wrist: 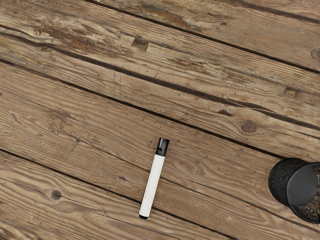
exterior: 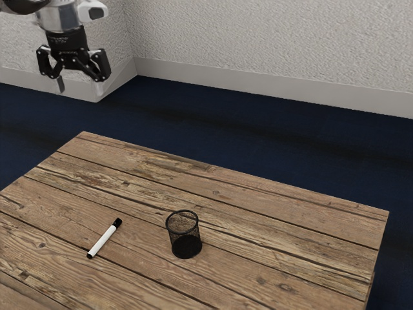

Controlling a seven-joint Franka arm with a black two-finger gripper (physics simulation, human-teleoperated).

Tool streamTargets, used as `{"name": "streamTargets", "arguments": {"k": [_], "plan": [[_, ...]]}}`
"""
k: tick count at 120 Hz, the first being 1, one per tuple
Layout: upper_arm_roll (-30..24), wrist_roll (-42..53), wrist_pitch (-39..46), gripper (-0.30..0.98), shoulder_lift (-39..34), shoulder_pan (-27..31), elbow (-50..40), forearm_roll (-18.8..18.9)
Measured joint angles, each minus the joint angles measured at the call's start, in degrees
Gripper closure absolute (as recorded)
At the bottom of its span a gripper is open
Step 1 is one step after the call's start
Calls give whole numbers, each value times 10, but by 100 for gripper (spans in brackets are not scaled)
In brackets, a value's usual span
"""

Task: Put the marker into the pen holder.

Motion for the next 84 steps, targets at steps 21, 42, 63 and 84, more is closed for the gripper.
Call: {"name": "streamTargets", "arguments": {"k": [21,42,63,84], "plan": [[-13,-6,22,0,-20,19,-40,-1],[-42,-11,91,0,-20,42,-179,-3],[-45,-15,185,0,-14,59,-310,-2],[-40,-17,285,0,5,85,-383,-2]]}}
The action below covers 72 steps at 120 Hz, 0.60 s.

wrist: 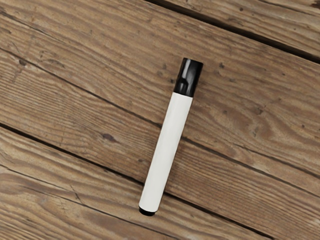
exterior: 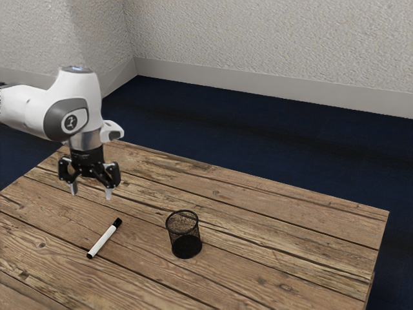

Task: Put the marker into the pen holder.

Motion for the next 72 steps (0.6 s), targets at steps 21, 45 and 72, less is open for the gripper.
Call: {"name": "streamTargets", "arguments": {"k": [21,45,72], "plan": [[1,-7,81,0,17,2,-48,-1],[0,-13,148,0,26,3,-102,-10],[0,-2,190,0,57,3,-111,-13]]}}
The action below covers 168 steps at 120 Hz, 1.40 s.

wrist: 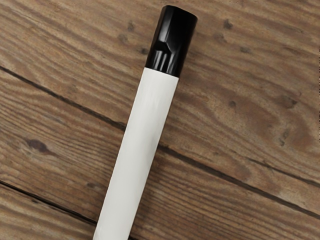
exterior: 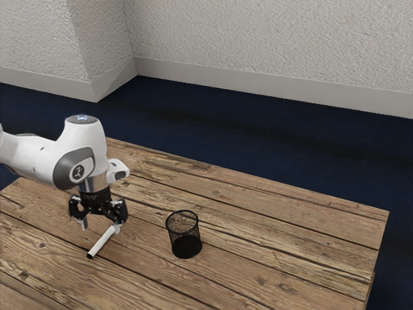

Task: Put the marker into the pen holder.

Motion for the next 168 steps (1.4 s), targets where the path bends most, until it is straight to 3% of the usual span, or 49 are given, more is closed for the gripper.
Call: {"name": "streamTargets", "arguments": {"k": [77,105,125,145,168], "plan": [[0,135,98,0,80,39,33,-1],[0,184,99,0,95,41,42,-44],[1,211,54,0,95,42,48,-85],[1,233,19,0,99,42,49,-100],[1,255,2,23,102,42,60,-100]]}}
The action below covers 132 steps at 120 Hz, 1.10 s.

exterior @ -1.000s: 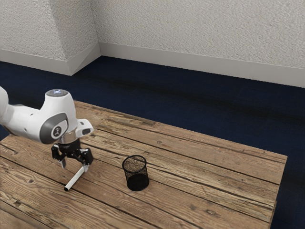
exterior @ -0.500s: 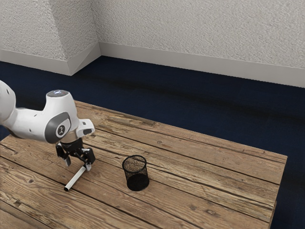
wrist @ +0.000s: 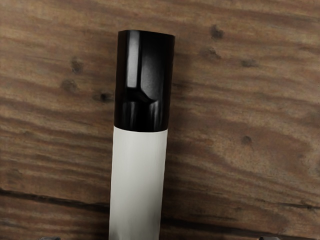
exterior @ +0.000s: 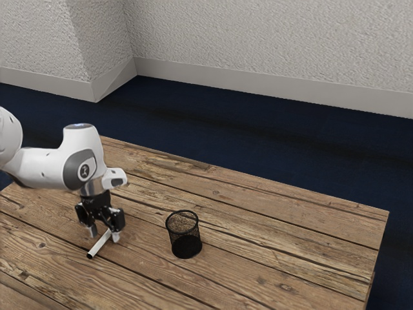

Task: Put the marker into the pen holder.

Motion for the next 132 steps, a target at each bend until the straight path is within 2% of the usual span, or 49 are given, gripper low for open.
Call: {"name": "streamTargets", "arguments": {"k": [28,59,89,103,118,132], "plan": [[0,22,-6,51,2,0,4,1],[0,36,-7,69,9,0,4,-2],[-7,34,3,77,-12,-1,3,11],[-43,29,24,78,-51,-3,3,37],[-67,20,81,79,-92,-46,0,94],[-89,12,131,79,-125,-75,-3,123]]}}
